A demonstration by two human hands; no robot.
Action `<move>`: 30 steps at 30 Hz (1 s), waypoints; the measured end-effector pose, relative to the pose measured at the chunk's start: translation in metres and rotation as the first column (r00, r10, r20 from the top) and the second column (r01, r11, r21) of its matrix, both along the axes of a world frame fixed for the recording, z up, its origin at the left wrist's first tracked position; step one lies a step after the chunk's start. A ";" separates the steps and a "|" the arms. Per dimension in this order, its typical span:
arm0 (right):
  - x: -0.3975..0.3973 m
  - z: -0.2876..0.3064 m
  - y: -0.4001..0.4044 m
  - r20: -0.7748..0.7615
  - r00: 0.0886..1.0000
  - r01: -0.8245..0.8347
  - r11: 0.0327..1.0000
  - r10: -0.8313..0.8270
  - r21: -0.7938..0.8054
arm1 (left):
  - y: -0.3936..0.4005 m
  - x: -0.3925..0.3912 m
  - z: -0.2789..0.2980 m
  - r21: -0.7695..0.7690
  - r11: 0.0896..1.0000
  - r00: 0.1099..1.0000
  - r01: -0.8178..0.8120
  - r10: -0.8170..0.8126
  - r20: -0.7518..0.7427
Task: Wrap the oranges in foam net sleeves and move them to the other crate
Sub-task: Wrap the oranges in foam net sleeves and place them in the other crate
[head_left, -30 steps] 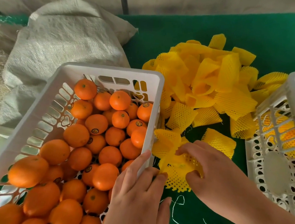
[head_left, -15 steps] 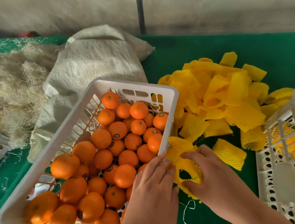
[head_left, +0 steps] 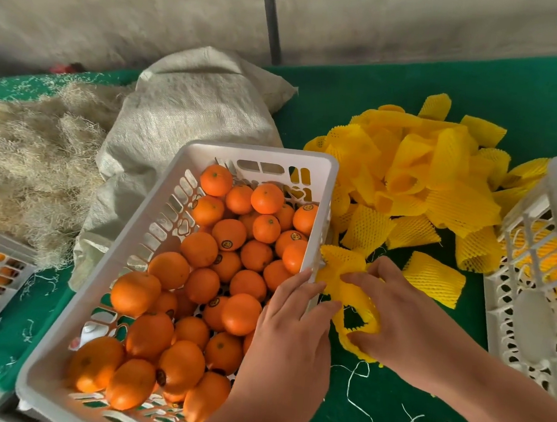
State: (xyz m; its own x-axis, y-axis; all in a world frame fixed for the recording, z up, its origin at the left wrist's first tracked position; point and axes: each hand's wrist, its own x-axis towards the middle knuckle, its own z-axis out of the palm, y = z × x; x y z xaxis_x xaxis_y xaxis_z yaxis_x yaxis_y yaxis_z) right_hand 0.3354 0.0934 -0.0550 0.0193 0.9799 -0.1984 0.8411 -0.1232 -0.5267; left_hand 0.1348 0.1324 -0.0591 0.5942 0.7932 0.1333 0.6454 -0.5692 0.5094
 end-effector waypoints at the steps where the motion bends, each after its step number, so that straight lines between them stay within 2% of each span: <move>1: 0.000 -0.001 0.000 0.000 1.000 -0.003 1.000 0.003 -0.002 | 0.000 -0.002 0.000 0.003 1.000 1.000 -0.004 0.004 0.016; 10: 0.000 -0.003 0.000 -0.001 1.000 -0.006 1.000 0.006 -0.026 | -0.003 -0.006 0.015 0.006 0.991 0.973 -0.134 0.130 0.191; 14: 0.002 -0.003 0.000 0.009 1.000 -0.008 0.998 0.009 -0.059 | 0.012 -0.018 0.027 -0.056 0.977 0.958 -0.206 0.213 0.194; 17: 0.002 -0.001 -0.001 -0.014 1.000 -0.007 0.998 0.006 -0.063 | 0.039 -0.043 0.026 -0.040 0.966 0.965 -0.256 0.258 0.058; 20: 0.002 0.003 -0.001 -0.011 1.000 -0.004 0.998 0.003 -0.067 | 0.062 -0.070 0.015 -0.146 0.951 0.954 -0.272 0.247 -0.169; 22: 0.000 0.005 -0.001 -0.012 1.000 -0.007 0.998 0.006 -0.068 | 0.069 -0.083 0.004 -0.204 0.938 0.938 -0.279 0.221 -0.267; 26: 0.000 0.007 -0.001 -0.002 1.000 -0.008 0.998 0.008 -0.062 | 0.077 -0.093 -0.020 -0.247 0.939 0.898 -0.239 0.117 -0.423; 30: 0.002 0.008 -0.001 -0.006 1.000 -0.019 0.998 0.018 -0.063 | 0.082 -0.094 -0.038 -0.253 0.946 0.874 -0.204 0.060 -0.483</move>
